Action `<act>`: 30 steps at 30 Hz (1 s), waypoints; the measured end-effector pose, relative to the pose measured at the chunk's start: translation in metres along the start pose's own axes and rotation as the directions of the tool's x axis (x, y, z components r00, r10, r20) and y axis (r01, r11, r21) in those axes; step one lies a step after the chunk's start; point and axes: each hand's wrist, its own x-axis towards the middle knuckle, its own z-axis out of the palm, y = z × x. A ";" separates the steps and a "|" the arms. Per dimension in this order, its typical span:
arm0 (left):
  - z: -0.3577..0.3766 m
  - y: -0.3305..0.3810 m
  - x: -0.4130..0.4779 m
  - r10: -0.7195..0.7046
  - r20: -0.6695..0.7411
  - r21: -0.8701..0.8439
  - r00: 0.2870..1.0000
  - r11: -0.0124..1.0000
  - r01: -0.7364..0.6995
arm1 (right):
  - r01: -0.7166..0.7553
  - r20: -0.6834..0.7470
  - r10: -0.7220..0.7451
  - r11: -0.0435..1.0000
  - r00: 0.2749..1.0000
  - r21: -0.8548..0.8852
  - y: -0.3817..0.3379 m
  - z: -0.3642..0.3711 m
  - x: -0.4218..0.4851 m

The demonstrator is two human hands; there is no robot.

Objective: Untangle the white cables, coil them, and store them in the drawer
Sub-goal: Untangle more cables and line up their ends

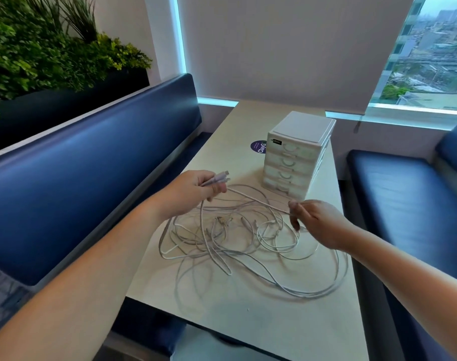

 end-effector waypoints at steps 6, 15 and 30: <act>-0.034 -0.014 -0.001 -0.014 -0.315 -0.210 0.949 0.976 -0.055 | -0.076 0.279 0.247 0.857 0.928 -0.509 0.043 0.001 -0.009; -0.051 -0.012 -0.008 -0.051 -0.413 -0.445 0.909 0.882 -0.153 | 0.039 0.288 0.014 0.983 0.958 -0.179 -0.008 0.042 0.027; -0.086 -0.026 -0.025 -0.093 -0.572 -0.529 0.815 0.801 -0.280 | 0.114 0.337 -0.265 0.906 0.903 0.408 -0.195 0.135 0.097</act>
